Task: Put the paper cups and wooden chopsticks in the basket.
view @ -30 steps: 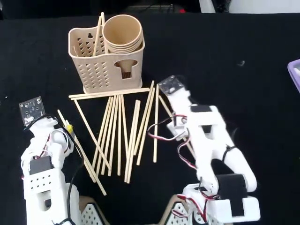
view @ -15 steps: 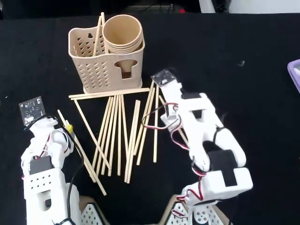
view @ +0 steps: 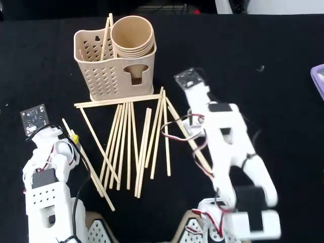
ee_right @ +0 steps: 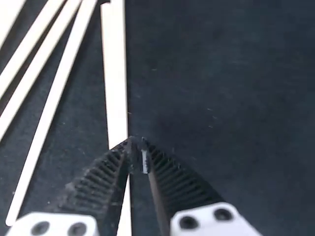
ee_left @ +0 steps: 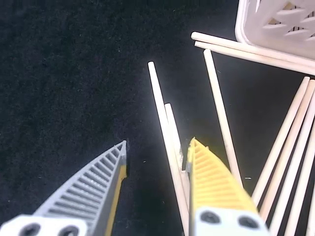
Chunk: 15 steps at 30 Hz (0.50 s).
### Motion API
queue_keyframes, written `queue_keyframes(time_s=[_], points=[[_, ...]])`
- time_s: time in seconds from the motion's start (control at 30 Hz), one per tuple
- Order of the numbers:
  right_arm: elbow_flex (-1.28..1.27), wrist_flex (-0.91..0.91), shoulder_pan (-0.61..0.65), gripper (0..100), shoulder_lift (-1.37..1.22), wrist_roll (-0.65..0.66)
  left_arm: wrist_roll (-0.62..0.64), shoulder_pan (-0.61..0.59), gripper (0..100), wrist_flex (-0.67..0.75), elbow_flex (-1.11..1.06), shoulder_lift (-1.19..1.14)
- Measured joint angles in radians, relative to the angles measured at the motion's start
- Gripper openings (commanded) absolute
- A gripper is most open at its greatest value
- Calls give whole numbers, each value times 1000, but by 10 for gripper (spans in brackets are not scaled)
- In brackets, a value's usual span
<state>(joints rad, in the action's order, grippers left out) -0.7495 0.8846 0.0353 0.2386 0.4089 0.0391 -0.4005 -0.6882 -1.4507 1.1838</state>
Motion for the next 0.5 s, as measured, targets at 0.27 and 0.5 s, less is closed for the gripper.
queue_keyframes(time_s=[0.27,0.5], points=[[-124,2,66,172,158,-2,0,0,202,0,0,0],[-144,-44,180,194,25,-2,0,0,202,0,0,0]])
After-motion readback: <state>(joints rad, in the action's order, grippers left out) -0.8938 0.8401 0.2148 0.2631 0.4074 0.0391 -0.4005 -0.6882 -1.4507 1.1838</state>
